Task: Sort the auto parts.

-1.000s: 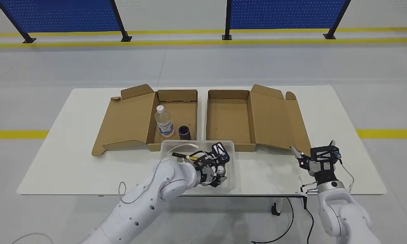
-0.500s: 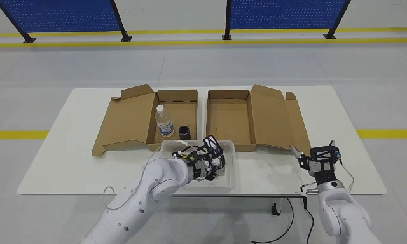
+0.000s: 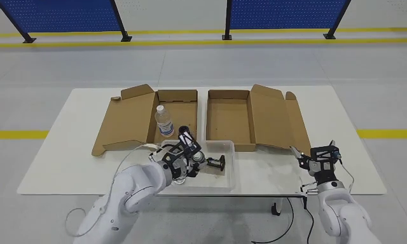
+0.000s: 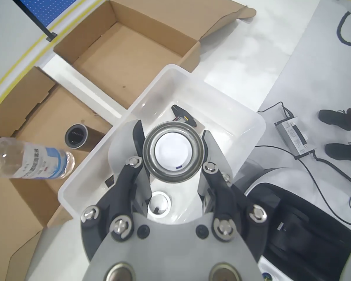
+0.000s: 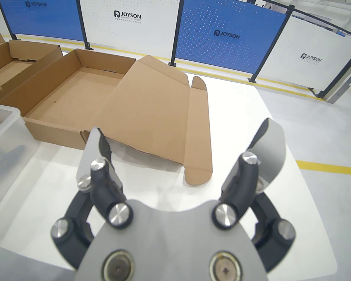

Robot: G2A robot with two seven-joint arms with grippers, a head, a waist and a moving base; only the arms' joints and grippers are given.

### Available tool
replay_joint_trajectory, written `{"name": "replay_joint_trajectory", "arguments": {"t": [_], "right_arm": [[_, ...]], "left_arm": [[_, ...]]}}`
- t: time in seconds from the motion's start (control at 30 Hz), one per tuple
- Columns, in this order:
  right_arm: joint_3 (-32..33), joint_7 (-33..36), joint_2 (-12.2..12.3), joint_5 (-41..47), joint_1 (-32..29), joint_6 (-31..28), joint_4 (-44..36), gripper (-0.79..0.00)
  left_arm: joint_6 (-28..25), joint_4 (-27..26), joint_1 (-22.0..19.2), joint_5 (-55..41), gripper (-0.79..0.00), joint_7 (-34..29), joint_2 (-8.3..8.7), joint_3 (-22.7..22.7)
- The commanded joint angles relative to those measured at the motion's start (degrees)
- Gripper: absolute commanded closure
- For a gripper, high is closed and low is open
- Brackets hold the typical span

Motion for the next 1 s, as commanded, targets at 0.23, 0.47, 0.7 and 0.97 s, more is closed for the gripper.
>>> {"name": "replay_joint_trajectory", "arguments": {"t": [0.23,0.47,0.7,0.97], "right_arm": [[0.00,0.00,0.00,0.00,0.00,0.00,0.00,-0.785],[0.00,0.00,0.00,0.00,0.00,0.00,0.00,-0.785],[0.00,0.00,0.00,0.00,0.00,0.00,0.00,-0.785],[0.00,0.00,0.00,0.00,0.00,0.00,0.00,-0.785]], "left_arm": [[4.36,-1.40,6.71,2.01,0.000,6.78,1.01,-8.69],[7.52,0.10,7.08,1.58,0.000,9.54,1.19,-12.55],[11.17,4.20,3.49,1.63,0.000,9.44,0.91,-12.23],[13.29,7.50,-1.03,4.20,0.000,6.68,0.56,-9.53]]}}
